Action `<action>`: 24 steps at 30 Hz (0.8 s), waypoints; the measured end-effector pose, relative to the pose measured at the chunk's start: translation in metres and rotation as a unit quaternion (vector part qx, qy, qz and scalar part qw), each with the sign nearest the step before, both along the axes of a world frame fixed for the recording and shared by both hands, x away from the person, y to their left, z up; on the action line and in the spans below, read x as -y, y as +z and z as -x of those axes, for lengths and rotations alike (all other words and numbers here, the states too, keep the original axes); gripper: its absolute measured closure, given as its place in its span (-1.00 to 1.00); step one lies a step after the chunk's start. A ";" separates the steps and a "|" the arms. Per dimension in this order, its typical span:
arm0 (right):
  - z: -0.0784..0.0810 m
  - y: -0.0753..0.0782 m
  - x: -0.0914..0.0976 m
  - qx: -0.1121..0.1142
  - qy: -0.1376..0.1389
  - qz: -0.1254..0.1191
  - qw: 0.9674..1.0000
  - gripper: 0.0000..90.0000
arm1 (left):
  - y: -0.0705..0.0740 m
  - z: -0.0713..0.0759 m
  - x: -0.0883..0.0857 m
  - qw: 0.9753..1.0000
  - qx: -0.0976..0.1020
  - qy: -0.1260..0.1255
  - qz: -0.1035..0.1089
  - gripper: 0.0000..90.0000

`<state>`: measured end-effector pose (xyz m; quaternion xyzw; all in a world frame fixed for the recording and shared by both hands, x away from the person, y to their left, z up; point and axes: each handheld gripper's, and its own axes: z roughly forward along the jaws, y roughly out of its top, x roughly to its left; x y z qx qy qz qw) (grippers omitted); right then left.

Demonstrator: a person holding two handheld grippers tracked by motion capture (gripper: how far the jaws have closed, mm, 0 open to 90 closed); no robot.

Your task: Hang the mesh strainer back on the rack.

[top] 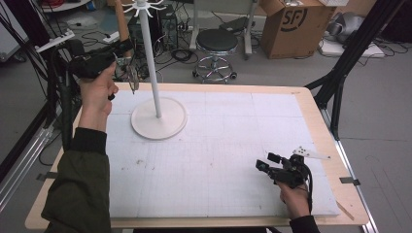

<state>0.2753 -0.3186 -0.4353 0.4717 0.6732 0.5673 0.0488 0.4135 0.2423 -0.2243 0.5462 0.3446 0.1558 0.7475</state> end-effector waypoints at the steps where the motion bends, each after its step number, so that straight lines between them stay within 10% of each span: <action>1: 0.000 0.000 0.000 0.000 0.000 0.000 1.000 -0.68 | 0.000 -0.001 0.001 1.000 -0.002 0.000 -0.002 0.52; 24: 0.000 0.000 0.000 0.005 -0.001 0.000 1.000 -0.68 | -0.012 -0.002 0.004 0.999 -0.010 0.035 -0.001 0.24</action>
